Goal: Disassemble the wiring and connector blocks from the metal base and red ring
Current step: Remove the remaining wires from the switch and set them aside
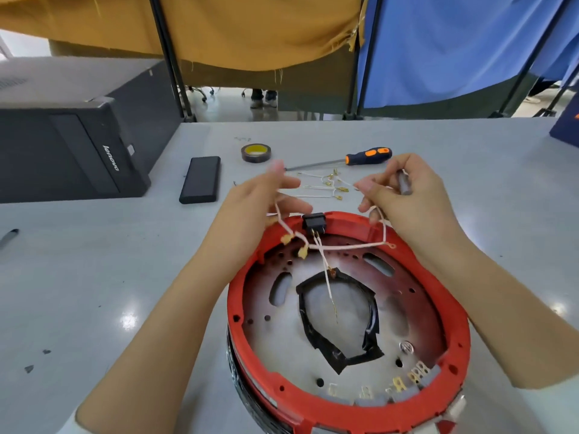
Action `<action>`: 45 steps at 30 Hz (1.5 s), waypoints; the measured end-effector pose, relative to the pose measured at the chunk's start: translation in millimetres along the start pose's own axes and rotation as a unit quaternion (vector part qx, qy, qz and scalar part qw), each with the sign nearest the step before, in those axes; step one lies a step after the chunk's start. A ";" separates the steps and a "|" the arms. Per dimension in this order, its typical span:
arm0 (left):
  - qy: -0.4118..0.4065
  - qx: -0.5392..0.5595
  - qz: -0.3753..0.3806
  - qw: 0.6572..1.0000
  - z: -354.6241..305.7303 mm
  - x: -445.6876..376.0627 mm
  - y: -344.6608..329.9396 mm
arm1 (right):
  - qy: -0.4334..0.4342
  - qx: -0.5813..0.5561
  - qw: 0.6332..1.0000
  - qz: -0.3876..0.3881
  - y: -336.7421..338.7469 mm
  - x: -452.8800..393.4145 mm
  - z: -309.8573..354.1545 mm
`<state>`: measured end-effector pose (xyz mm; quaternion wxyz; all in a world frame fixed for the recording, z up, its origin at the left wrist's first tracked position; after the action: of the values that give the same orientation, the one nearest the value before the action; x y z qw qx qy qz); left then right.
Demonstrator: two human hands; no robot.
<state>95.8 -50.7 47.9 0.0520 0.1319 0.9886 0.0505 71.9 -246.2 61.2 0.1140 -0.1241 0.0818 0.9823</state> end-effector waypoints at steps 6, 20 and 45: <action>-0.104 -0.141 0.022 0.984 0.0 5.1 -8.3 | 0.014 -0.010 0.994 0.110 -14.2 4.2 7.1; -0.136 -0.223 0.036 0.965 0.5 7.8 -13.2 | -0.036 0.056 0.968 0.243 -29.8 0.5 18.2; -0.009 -0.199 0.011 0.980 12.9 3.0 -4.7 | -0.078 0.243 0.965 0.054 -13.1 -124.4 -85.8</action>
<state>93.3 -53.4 34.4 0.0856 0.1301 0.9567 0.2460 211.7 -275.2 10.0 0.0933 -0.0109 0.3152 0.9444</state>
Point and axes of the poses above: each hand's wrist, its own x-axis away from the middle knuckle, its own y-axis out of the back of the hand, z = x × y, the point moved 4 cm from there along -x, towards the middle knuckle, and after that the axes turned 3 degrees about z, right-handed, at the moved point
